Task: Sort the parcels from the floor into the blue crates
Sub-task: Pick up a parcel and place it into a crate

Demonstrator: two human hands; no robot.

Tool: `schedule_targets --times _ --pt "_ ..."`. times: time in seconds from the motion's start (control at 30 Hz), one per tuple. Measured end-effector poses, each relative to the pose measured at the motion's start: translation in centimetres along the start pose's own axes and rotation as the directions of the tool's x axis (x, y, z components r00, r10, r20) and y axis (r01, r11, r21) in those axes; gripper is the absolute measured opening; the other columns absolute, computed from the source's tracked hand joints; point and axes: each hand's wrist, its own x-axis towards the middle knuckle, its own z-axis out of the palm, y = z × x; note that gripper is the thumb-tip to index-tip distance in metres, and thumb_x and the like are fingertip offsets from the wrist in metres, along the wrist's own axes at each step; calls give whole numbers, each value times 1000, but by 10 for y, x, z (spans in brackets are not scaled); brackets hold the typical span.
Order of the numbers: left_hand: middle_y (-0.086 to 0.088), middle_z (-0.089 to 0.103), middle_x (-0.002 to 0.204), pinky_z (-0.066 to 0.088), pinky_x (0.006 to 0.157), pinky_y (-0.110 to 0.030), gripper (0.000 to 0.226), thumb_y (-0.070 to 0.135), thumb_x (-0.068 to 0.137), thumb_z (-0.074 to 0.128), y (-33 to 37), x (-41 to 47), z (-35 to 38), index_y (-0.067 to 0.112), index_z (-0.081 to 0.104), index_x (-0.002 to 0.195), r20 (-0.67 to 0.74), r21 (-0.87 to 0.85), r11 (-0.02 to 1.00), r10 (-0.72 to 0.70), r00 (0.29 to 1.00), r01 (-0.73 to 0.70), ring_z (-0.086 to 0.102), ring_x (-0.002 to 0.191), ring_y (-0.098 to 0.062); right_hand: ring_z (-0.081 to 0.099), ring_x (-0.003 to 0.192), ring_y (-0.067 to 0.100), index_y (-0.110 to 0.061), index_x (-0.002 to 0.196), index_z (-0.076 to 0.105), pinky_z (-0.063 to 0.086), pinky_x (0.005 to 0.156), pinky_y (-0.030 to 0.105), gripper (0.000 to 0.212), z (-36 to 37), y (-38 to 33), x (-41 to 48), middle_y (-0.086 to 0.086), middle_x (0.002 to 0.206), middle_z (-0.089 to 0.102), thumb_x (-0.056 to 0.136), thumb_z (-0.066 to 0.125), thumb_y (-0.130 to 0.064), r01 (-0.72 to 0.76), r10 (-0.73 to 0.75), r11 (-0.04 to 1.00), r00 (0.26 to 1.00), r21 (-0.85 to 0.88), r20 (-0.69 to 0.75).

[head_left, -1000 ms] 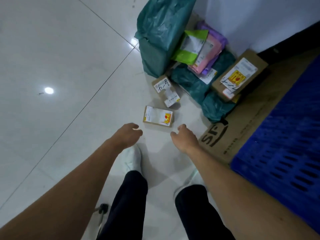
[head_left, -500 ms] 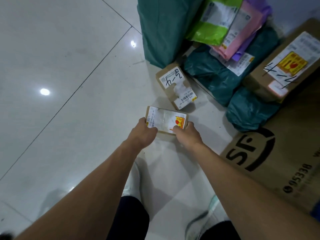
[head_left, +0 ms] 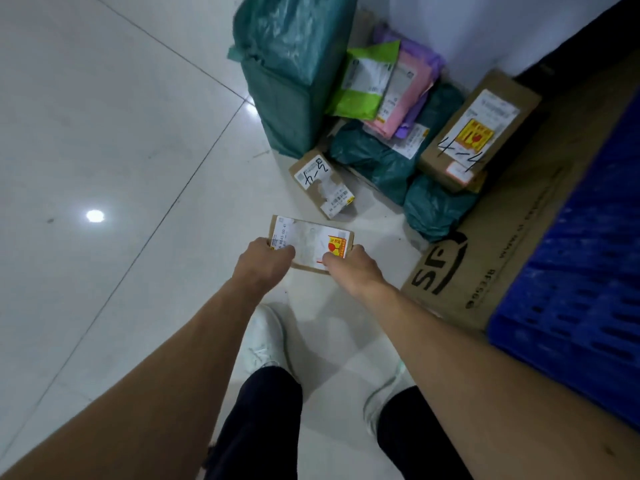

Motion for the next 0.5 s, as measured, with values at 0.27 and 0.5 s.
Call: schedule_targets --times 0.27,0.5 --pt "-10 67 104 47 81 -34 28 24 88 58 96 -192 -98 8 68 109 19 28 995 100 995 -100 61 91 -26 59 107 28 -13 123 53 49 95 40 59 -104 -46 -207 6 120 61 79 56 -53 69 -70 997 998 31 13" --pt "-5 67 107 51 89 -34 33 16 86 54 183 -348 -167 16 71 114 -6 -22 972 233 973 -233 60 92 -21 64 98 24 -15 112 62 51 80 35 70 -203 -83 -358 4 107 66 63 50 -63 229 -224 972 972 60 -78"
